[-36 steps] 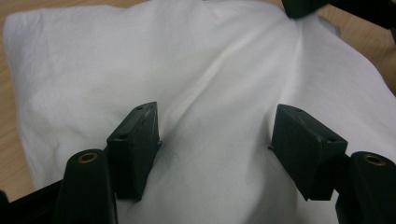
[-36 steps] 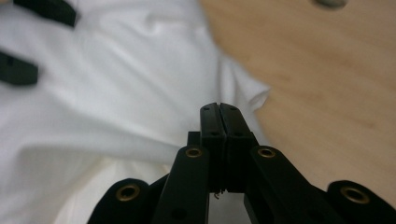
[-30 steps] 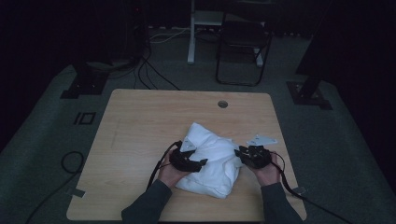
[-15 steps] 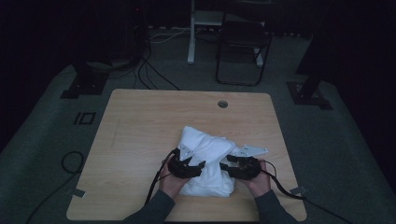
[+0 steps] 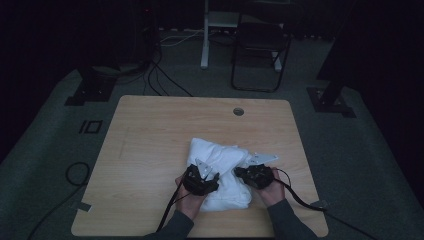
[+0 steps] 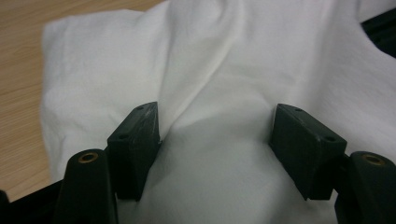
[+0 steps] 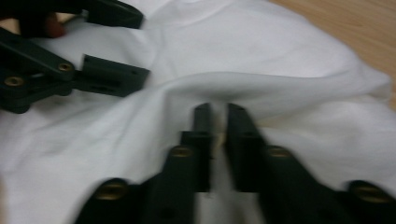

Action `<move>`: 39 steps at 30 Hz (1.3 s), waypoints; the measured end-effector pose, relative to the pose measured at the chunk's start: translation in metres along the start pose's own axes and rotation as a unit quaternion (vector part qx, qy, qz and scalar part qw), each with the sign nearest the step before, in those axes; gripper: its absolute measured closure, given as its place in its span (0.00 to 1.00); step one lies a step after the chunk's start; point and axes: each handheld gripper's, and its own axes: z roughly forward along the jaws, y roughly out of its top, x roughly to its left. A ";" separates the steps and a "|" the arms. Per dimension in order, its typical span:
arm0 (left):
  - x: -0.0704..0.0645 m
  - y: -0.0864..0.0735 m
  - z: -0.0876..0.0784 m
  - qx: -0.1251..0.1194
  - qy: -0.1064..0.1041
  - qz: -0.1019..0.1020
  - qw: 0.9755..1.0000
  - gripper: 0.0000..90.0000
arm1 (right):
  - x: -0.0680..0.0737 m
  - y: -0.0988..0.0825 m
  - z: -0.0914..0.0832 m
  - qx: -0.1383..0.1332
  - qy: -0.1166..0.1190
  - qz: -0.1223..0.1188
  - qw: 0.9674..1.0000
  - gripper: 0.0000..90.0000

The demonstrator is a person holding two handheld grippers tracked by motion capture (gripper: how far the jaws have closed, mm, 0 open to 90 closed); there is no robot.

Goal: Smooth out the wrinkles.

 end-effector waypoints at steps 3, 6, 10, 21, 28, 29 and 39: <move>0.011 0.005 0.006 -0.003 0.005 -0.020 1.000 0.37 | -0.009 0.005 0.003 -0.006 -0.028 0.013 1.000 1.00; 0.022 0.011 0.015 -0.007 0.012 -0.029 0.999 0.37 | -0.015 0.008 0.003 -0.011 -0.039 0.022 0.999 1.00; 0.040 0.021 0.030 -0.015 0.021 -0.030 0.999 0.37 | -0.011 0.017 -0.002 -0.052 -0.037 0.025 0.998 0.81; 0.066 0.040 0.033 -0.048 -0.021 -0.033 0.998 0.37 | -0.013 0.034 0.040 -0.047 -0.017 0.034 0.998 0.90; 0.054 0.029 -0.009 -0.092 -0.061 -0.005 0.994 0.38 | -0.005 0.021 0.022 -0.035 -0.047 0.018 0.998 0.98; 0.052 0.026 -0.012 -0.093 -0.064 0.000 0.994 0.38 | -0.004 0.018 0.019 -0.029 -0.049 0.017 0.998 0.98; 0.035 -0.007 -0.007 -0.042 -0.078 0.041 0.995 0.38 | -0.012 -0.004 0.047 0.033 -0.063 0.036 0.997 0.98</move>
